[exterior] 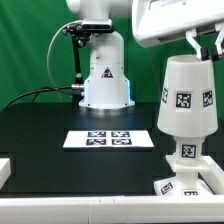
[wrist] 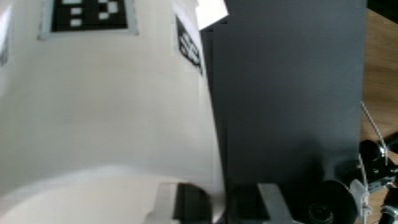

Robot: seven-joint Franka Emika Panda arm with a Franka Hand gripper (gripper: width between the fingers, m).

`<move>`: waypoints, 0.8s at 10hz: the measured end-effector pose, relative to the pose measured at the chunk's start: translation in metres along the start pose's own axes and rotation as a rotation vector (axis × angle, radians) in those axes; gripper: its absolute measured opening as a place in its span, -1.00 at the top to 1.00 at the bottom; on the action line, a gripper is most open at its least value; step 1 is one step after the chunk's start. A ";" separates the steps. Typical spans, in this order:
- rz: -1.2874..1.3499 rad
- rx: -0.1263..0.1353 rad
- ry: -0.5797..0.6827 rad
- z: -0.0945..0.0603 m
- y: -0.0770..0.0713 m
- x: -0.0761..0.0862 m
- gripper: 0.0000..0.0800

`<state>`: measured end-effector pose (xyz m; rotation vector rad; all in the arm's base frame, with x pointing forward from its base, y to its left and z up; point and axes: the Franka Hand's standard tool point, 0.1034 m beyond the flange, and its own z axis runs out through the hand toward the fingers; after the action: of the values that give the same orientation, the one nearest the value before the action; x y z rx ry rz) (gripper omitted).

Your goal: Assemble lamp

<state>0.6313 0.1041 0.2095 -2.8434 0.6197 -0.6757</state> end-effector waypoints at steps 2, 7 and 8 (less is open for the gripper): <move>-0.007 -0.006 0.003 0.010 0.002 -0.005 0.91; -0.003 -0.003 0.006 0.011 0.004 -0.005 -0.03; -0.021 -0.014 -0.017 0.009 0.006 -0.004 -0.03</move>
Offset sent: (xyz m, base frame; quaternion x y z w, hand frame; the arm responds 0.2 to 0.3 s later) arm 0.0000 0.0000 0.0000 0.0000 0.0000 0.0000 1.0000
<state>0.6299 0.1006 0.1981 -2.8686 0.5954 -0.6531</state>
